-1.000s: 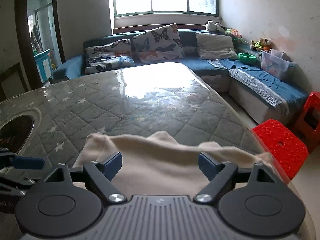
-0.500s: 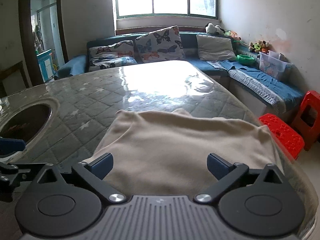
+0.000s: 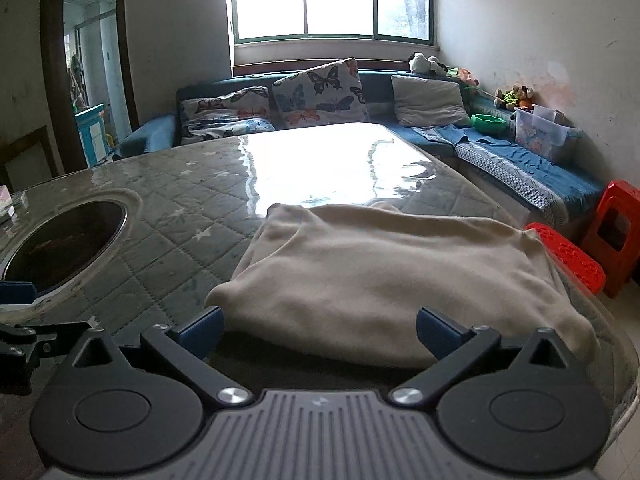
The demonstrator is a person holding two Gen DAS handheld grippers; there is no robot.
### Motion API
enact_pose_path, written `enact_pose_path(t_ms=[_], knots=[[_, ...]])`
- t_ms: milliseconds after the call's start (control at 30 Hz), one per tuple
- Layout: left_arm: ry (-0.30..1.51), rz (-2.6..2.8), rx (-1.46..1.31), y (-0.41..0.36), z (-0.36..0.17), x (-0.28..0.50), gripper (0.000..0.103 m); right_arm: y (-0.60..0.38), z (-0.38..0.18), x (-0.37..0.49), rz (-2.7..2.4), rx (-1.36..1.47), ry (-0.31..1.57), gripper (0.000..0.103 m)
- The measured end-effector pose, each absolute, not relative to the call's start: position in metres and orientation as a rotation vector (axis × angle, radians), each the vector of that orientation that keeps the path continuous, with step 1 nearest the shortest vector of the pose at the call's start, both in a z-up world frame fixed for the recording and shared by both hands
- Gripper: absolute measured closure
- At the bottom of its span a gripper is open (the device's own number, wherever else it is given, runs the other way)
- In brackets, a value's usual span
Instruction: Fold clothes
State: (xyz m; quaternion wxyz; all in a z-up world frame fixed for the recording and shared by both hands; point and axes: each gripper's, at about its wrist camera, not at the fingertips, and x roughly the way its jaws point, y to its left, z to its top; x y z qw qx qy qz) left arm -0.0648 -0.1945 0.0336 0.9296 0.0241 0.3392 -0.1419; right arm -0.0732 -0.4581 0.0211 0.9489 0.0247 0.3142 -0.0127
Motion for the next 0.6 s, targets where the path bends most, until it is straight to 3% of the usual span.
enact_pose_path(t_ms=[600], knots=[[0.695,-0.291,0.037,-0.197,0.026,-0.095,0.0,-0.443,0.012,-0.113,-0.051,0.058,0.629,0.0]])
